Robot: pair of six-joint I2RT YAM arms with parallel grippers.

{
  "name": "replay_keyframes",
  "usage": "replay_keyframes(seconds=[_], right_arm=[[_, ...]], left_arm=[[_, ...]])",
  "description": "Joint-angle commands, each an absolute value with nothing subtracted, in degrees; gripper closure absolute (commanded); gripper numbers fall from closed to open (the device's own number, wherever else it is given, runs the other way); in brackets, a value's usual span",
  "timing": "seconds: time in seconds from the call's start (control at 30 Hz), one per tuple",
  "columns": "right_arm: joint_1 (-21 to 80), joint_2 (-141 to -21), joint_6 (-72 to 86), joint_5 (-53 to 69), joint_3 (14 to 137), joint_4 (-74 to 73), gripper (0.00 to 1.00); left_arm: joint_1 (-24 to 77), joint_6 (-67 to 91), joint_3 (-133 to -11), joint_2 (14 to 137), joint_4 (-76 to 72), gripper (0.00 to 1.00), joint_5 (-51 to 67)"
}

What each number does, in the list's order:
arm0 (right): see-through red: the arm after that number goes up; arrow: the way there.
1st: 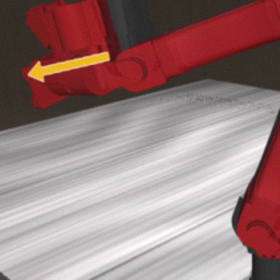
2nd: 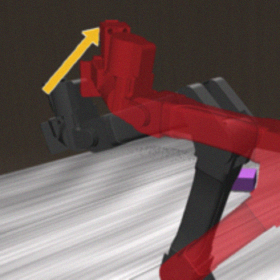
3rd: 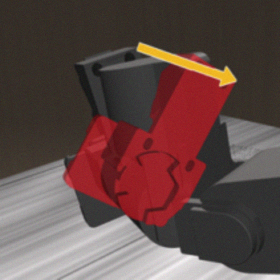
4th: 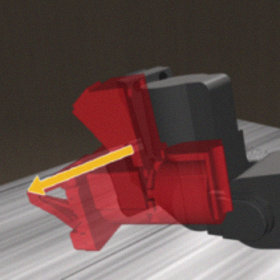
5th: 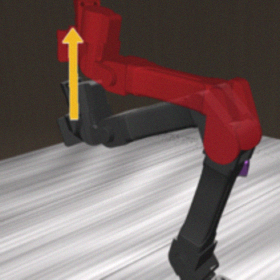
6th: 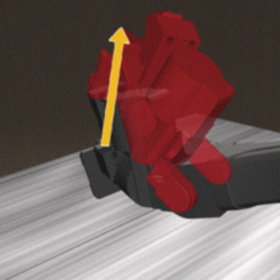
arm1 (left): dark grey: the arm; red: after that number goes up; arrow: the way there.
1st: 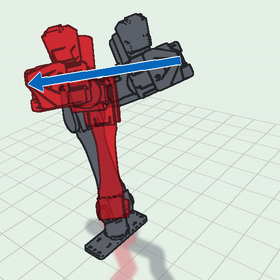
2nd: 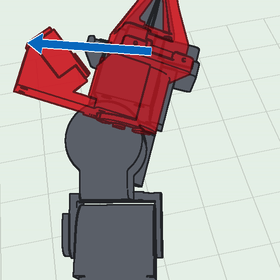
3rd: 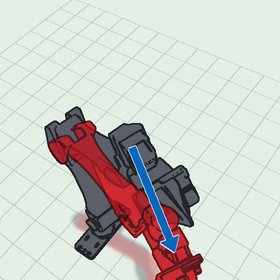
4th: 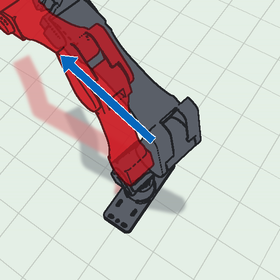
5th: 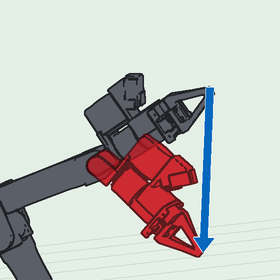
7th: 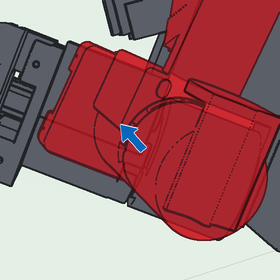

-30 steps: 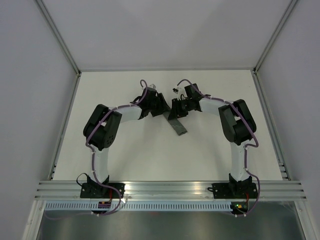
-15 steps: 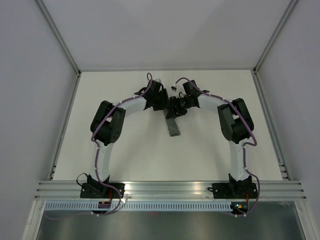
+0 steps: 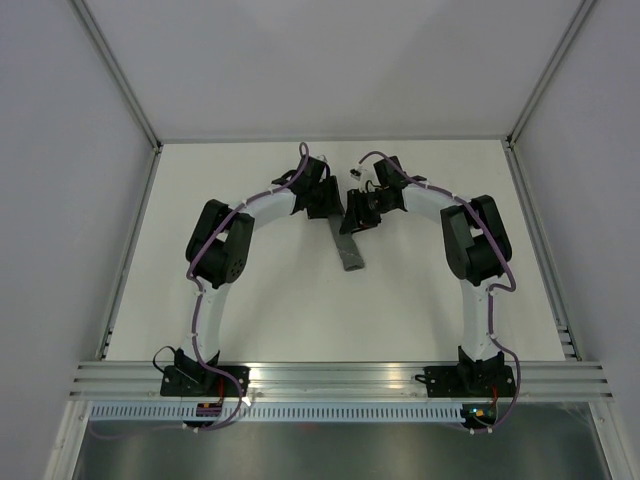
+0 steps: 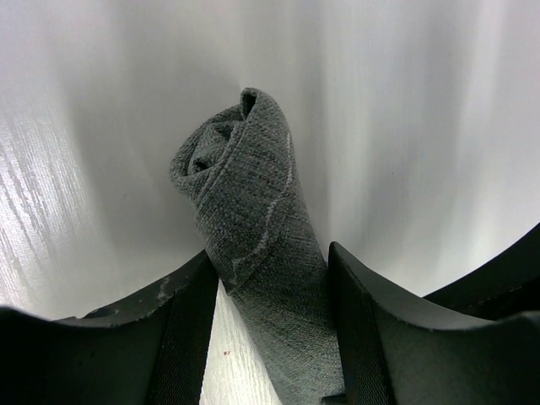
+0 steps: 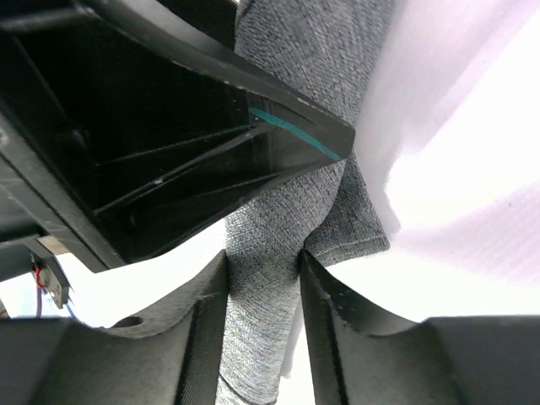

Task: Fold the napkin, place the utensils inside, and roll it up
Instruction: Roll the napkin at the center of the board.

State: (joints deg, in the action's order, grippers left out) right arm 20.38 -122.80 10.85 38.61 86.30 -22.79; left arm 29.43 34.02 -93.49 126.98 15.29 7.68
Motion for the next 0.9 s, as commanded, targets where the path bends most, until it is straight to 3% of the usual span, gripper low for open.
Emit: replay_keyframes(seconds=[0.0,0.4,0.87], right_arm=[[19.86,-123.92,10.46,36.48,88.5,-25.05,0.57],[18.02,-125.59,9.58,33.75,88.07,-24.87,0.7],[15.47,-128.58,9.84,36.21,87.71,-24.78,0.64]], left_arm=[[29.44,30.94,-96.15,127.44,17.14,0.39,8.7],[29.44,28.39,-98.44,125.86,16.7,0.34,10.46],[29.44,29.18,-98.17,127.0,16.78,0.34,10.81]])
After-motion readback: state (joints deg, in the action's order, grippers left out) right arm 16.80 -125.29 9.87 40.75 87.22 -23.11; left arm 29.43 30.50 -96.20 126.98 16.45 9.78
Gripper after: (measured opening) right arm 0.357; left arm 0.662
